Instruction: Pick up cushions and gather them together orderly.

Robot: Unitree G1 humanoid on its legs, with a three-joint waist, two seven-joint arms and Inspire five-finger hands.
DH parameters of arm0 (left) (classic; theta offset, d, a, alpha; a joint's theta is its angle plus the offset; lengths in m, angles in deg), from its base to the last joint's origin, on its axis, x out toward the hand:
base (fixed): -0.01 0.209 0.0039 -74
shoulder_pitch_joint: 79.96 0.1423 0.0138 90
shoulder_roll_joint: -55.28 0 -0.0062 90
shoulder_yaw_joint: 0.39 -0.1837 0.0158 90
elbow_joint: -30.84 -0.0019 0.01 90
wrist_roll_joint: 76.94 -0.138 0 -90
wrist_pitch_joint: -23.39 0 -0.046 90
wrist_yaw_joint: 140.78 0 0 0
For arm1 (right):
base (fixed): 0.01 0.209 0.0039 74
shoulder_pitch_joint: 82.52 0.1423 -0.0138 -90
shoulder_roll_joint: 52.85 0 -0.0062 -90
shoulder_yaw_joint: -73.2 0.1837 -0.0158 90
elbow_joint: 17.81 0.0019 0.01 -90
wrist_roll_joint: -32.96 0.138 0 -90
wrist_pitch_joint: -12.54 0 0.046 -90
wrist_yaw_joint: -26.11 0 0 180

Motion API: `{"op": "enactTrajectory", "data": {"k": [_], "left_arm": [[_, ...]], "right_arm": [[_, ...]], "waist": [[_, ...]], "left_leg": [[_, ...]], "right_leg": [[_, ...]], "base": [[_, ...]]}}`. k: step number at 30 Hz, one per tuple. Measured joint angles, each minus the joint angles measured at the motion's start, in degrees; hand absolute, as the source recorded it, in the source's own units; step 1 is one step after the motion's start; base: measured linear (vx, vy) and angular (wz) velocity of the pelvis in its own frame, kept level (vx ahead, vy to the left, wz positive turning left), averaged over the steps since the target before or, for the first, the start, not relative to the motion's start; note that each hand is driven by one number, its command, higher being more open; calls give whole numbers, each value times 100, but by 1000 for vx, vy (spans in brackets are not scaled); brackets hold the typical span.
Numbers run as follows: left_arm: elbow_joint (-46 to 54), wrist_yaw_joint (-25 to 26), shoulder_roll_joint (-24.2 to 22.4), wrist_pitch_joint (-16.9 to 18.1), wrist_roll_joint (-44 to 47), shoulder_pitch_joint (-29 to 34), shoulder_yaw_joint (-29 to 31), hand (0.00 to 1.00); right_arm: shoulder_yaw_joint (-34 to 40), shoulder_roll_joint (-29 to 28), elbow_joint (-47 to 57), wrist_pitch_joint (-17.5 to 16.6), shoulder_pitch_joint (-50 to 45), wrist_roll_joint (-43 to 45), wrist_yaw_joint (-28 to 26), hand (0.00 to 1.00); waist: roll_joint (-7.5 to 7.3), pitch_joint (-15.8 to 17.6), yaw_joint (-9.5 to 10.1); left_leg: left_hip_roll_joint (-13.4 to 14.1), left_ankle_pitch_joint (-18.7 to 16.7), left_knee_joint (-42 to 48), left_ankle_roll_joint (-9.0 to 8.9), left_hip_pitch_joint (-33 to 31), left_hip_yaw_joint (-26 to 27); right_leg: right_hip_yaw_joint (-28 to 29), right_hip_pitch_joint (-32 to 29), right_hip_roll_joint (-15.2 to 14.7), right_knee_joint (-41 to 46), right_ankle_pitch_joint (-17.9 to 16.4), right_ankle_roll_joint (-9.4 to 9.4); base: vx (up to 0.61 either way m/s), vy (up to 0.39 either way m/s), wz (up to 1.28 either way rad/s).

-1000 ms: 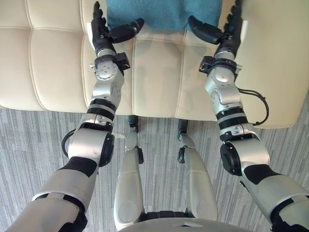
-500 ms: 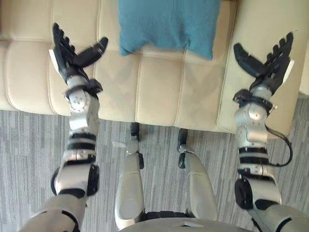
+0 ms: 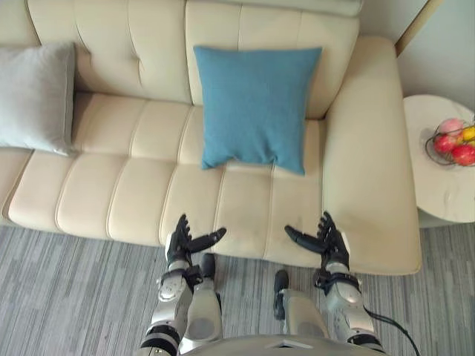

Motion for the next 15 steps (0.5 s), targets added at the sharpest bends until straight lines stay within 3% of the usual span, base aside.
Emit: {"op": "enactTrajectory", "data": {"k": [8,15], "left_arm": [[-1273,-113,202,-251,-979,310,54,100],[-1537,-250,181,-284,-1415,387,33,100]], "right_arm": [[-42,-6,-1800,135,-5,-119,-226,100],[75,41,-2305,241,96,-130,-337,100]], "waist": [[-32,-428,-114],[-45,-522,-165]], "left_leg": [[-41,-77,-449,8,933,206],[-59,-204,-426,26,1196,502]], "right_leg": [[83,941,9,-687,128,80],[388,992,3,-599,198,110]], "base": [[73,30,-9],[14,17,-22]]}}
